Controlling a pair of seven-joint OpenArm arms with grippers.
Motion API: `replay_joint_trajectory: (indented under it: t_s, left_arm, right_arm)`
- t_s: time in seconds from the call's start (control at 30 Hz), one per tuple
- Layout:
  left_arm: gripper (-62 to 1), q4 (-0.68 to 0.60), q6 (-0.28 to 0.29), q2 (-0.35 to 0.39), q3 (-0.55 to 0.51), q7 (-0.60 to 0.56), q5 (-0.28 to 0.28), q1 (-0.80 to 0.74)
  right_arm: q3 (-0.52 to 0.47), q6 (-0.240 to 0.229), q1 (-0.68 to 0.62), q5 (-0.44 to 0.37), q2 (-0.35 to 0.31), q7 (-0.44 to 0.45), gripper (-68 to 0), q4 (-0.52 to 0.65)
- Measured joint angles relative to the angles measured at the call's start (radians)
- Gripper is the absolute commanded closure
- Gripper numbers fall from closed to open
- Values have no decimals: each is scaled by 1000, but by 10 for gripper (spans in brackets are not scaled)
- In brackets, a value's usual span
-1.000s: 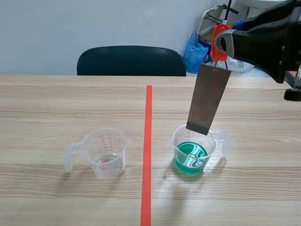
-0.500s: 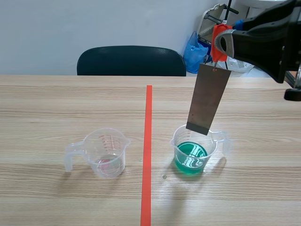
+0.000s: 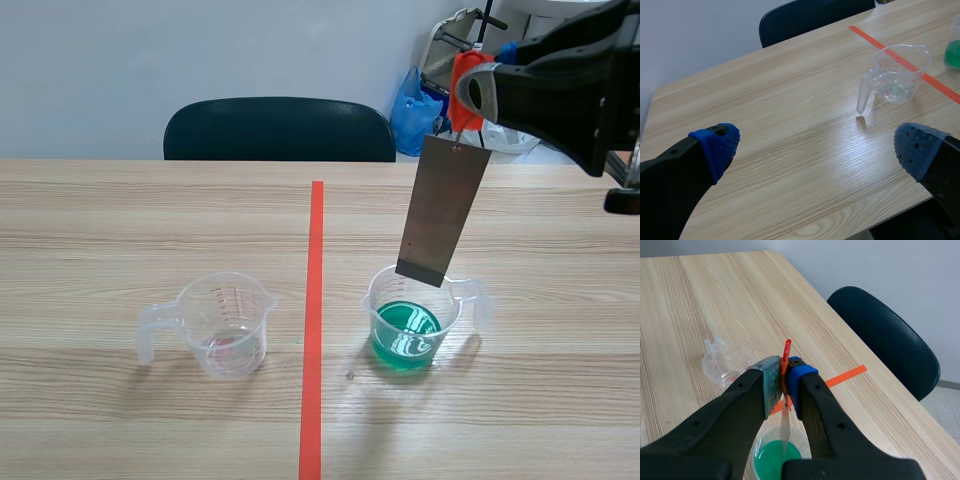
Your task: Do the redox reaction experiment
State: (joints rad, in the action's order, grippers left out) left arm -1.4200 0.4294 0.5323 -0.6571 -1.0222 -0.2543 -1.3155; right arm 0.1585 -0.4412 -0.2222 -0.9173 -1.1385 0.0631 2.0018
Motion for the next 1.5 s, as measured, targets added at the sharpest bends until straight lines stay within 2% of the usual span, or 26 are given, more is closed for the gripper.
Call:
replay_joint_trajectory:
  t_s: [1.17,1.5]
  left_arm:
    - [-623,0,0,0,0,0,0,0]
    - [-623,0,1,0,0,0,0,0]
  right_arm:
    - [0,0,0,3,0,0,-6,0]
    - [0,-1,0,73,73,-16,-7,0]
